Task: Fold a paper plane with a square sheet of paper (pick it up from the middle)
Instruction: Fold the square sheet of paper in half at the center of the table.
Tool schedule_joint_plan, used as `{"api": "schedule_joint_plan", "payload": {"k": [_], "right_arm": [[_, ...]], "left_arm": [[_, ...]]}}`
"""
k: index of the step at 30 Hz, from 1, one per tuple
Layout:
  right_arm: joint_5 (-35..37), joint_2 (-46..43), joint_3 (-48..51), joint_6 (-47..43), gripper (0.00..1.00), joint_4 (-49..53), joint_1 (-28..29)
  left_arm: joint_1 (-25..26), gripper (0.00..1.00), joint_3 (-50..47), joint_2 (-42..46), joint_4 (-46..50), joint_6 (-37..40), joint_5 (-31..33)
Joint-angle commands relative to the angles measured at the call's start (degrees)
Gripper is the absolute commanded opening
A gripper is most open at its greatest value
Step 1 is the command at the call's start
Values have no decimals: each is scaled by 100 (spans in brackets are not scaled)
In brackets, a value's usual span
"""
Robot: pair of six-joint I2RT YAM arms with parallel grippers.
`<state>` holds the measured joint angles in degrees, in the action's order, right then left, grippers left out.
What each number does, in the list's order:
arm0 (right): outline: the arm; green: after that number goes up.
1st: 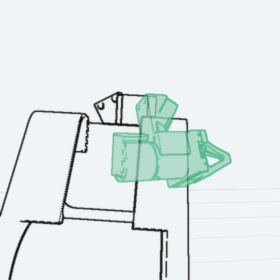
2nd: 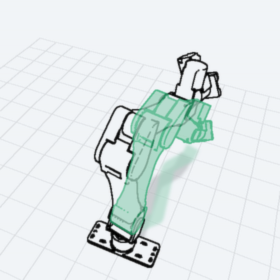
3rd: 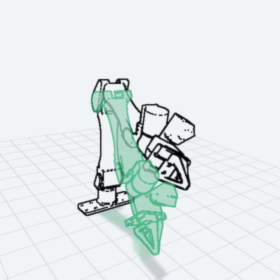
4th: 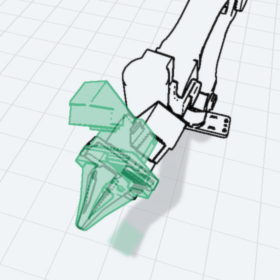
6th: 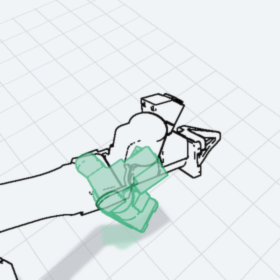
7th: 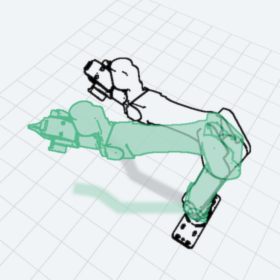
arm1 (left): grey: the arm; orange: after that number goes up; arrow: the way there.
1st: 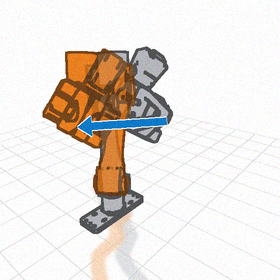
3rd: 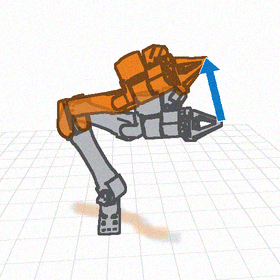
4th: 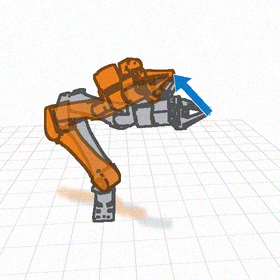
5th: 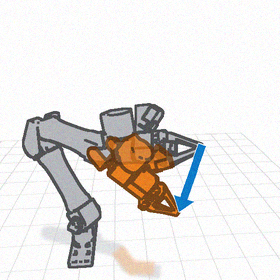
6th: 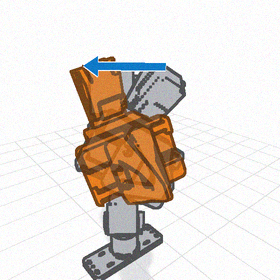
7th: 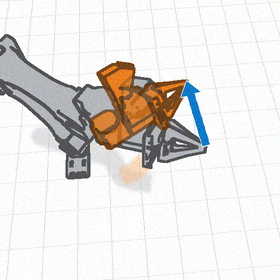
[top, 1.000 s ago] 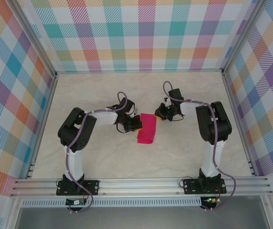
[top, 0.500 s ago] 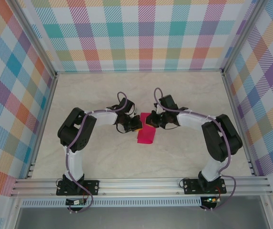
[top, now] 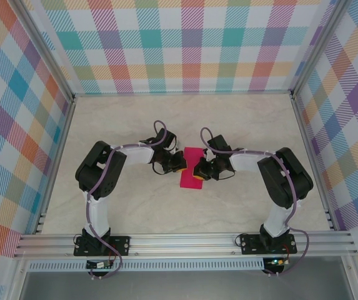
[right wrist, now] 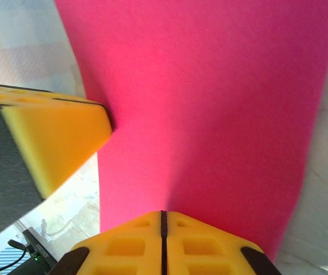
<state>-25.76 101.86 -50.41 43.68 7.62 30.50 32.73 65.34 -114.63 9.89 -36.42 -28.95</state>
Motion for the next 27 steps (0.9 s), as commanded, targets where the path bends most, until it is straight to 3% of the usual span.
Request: {"api": "schedule_joint_plan", "payload": {"k": [1, 10, 18, 23, 27], "right_arm": [[-26, 71, 200, -106, 10, 124, 17], [-26, -291, 637, -399, 11, 573, 8], [36, -1151, 956, -1090, 11, 1702, -205], [-60, -1528, 435, -771, 12, 1087, -264], [-253, -1100, 87, -581, 13, 457, -264]], "left_arm": [[108, 0, -654, -856, 1464, -24, 1278], [108, 0, -712, -912, 1445, -108, 1401], [110, 0, -720, -866, 1447, -53, 1481], [110, 0, -714, -886, 1428, -57, 1432], [111, 0, -698, -874, 1446, -49, 1411]]}}
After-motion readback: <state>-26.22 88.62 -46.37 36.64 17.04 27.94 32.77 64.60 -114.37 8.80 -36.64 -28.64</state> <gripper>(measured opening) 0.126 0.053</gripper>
